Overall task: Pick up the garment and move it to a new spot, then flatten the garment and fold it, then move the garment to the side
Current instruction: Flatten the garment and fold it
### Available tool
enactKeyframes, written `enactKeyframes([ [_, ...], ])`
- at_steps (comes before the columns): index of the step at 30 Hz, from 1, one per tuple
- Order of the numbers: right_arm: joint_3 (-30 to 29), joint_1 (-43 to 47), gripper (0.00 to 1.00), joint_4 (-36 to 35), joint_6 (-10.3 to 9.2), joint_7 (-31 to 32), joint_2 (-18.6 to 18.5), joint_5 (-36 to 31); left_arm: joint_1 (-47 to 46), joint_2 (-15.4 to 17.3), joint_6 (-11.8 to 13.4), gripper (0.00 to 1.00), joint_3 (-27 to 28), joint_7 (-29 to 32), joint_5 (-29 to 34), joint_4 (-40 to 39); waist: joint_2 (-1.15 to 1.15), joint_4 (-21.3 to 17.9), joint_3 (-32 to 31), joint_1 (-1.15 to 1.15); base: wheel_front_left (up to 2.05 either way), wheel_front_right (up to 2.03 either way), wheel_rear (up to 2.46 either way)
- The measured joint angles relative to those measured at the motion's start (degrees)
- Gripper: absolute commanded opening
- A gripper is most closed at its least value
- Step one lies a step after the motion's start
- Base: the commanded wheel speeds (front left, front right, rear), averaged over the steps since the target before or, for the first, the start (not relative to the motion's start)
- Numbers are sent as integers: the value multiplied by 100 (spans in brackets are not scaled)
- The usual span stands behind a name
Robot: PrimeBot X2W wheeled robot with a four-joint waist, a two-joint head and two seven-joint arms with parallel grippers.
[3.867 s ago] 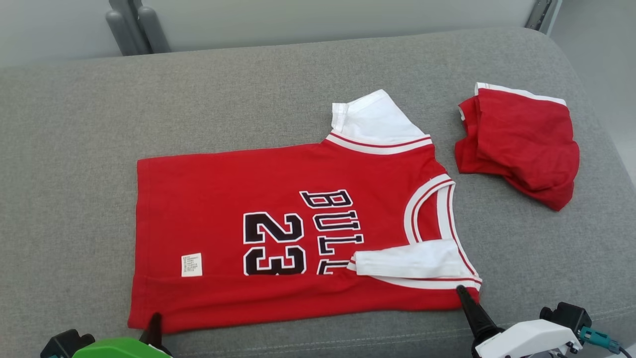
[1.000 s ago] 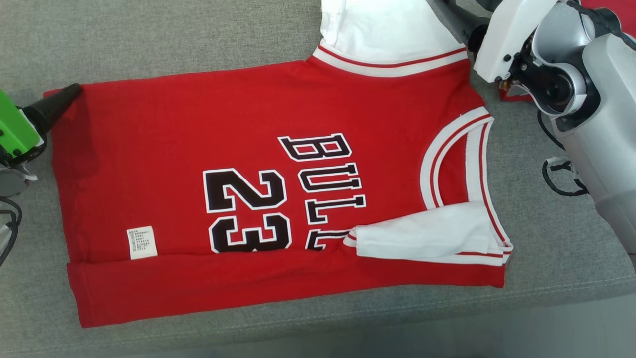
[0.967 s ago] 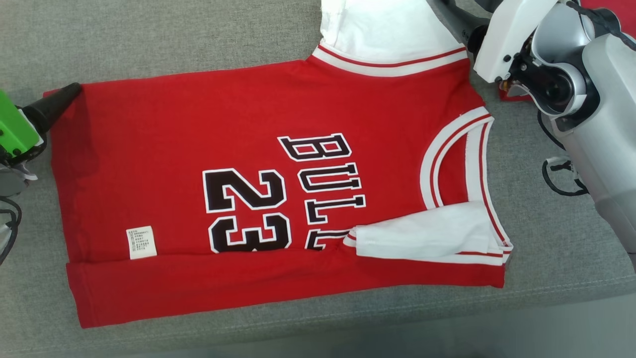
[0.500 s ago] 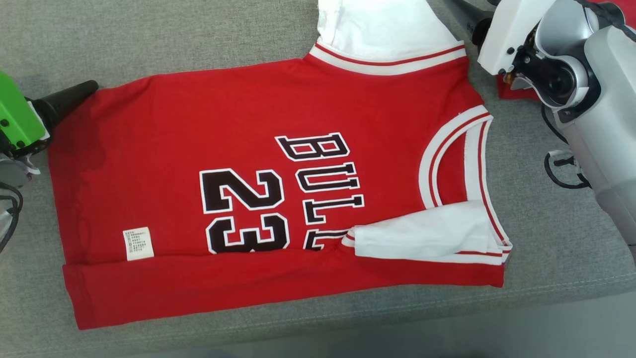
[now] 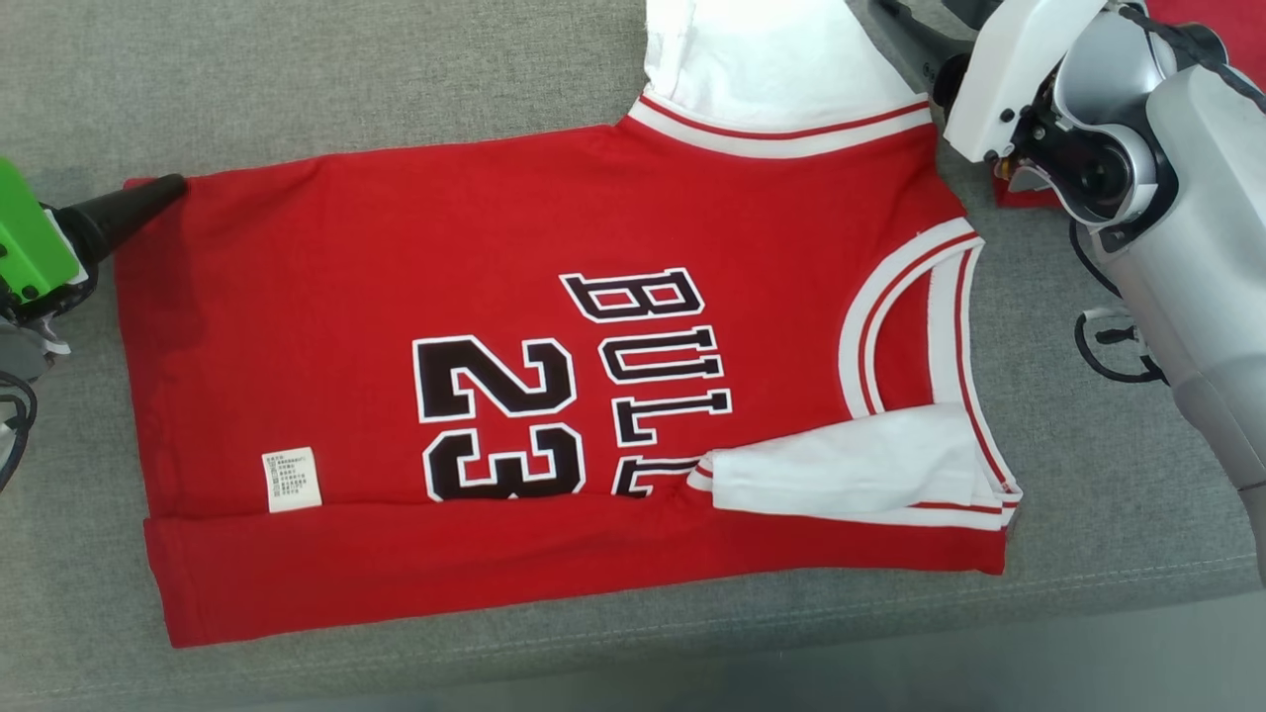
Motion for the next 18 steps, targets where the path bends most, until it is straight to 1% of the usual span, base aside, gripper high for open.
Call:
enactKeyframes([
  [7,13,1,100,146,49,-54,1,0,3,-7,-79,100,14,0,-54,99,0,11,-60,0,0,0,0],
  [12,14,0,100,224,97,-70,11,0,3,-16,-136,100,8,19,-211,99,0,17,-90,0,0,0,0],
  [14,14,0,100,257,98,-77,27,0,3,-30,-178,100,-1,36,-235,101,0,18,-102,0,0,0,0],
  [18,27,-3,100,293,100,-78,70,1,4,-27,-186,100,-45,119,-272,107,0,7,-95,0,0,0,0],
])
